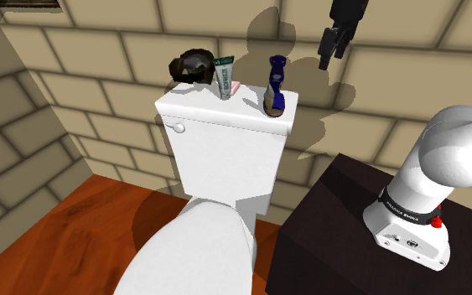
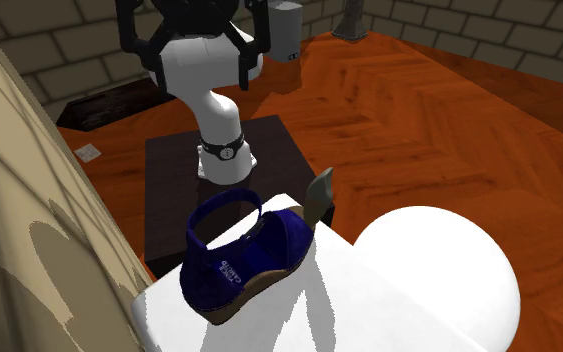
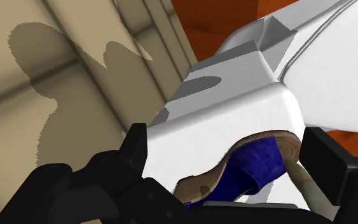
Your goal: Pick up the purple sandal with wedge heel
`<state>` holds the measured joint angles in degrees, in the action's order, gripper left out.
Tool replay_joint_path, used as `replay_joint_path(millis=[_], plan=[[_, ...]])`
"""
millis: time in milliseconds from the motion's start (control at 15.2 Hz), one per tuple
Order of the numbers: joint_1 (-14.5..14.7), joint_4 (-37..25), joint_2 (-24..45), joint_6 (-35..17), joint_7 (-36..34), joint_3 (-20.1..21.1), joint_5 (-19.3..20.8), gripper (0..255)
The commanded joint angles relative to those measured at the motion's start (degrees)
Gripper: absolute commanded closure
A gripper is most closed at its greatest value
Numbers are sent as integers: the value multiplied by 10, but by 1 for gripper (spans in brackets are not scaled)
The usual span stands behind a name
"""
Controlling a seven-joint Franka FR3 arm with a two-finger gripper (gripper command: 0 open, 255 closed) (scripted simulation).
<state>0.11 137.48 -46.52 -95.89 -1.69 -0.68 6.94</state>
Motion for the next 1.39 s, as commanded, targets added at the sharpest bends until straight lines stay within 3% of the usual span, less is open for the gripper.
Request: replay_joint_path(millis=[0,396,792,1320], plan=[[0,0,0,0,0,0,0,0],[-45,-49,101,-99,-187,37,-55,0],[-94,-118,200,-183,-362,62,-83,0],[-95,-62,204,-244,-369,64,-84,0]])
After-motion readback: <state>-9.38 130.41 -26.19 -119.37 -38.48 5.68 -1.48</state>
